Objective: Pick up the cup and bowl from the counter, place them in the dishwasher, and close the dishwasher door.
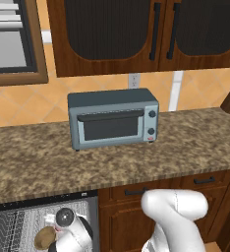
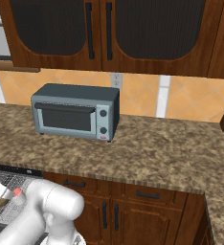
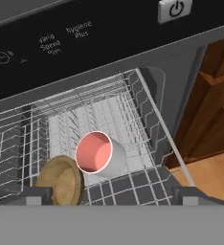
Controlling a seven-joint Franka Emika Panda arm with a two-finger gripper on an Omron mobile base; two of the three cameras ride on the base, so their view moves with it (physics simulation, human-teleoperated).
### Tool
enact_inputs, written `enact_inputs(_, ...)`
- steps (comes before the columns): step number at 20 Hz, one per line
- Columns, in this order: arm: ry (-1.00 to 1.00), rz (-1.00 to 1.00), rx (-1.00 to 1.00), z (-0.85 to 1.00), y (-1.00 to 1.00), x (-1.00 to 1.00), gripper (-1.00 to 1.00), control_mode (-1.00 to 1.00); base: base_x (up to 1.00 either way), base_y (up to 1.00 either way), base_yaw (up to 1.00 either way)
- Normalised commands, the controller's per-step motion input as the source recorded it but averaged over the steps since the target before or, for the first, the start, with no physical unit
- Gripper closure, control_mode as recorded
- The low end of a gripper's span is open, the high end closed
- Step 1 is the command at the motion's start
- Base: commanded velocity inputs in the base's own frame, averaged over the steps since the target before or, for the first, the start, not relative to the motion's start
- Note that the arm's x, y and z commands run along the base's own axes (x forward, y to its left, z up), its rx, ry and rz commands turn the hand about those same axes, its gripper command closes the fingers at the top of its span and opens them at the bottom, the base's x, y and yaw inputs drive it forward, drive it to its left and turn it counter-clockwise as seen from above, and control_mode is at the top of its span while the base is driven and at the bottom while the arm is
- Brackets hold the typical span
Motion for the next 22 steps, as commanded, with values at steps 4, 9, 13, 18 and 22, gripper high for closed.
enact_inputs(4,-0.13,0.20,0.21,0.84,-0.16,-0.40,-1.00,-1.00,0.00,0.00,0.00)
enact_inputs(9,-0.11,0.15,0.17,0.64,-0.05,-0.38,-1.00,-1.00,0.00,0.00,0.00)
enact_inputs(13,-0.16,0.02,0.13,0.48,-0.02,-0.31,-1.00,-1.00,0.00,0.00,0.00)
enact_inputs(18,-0.13,0.02,0.13,0.42,-0.10,-0.20,-1.00,-1.00,0.00,0.00,0.00)
enact_inputs(22,-0.07,0.03,0.11,0.44,0.00,-0.27,-1.00,-1.00,0.00,0.00,0.00)
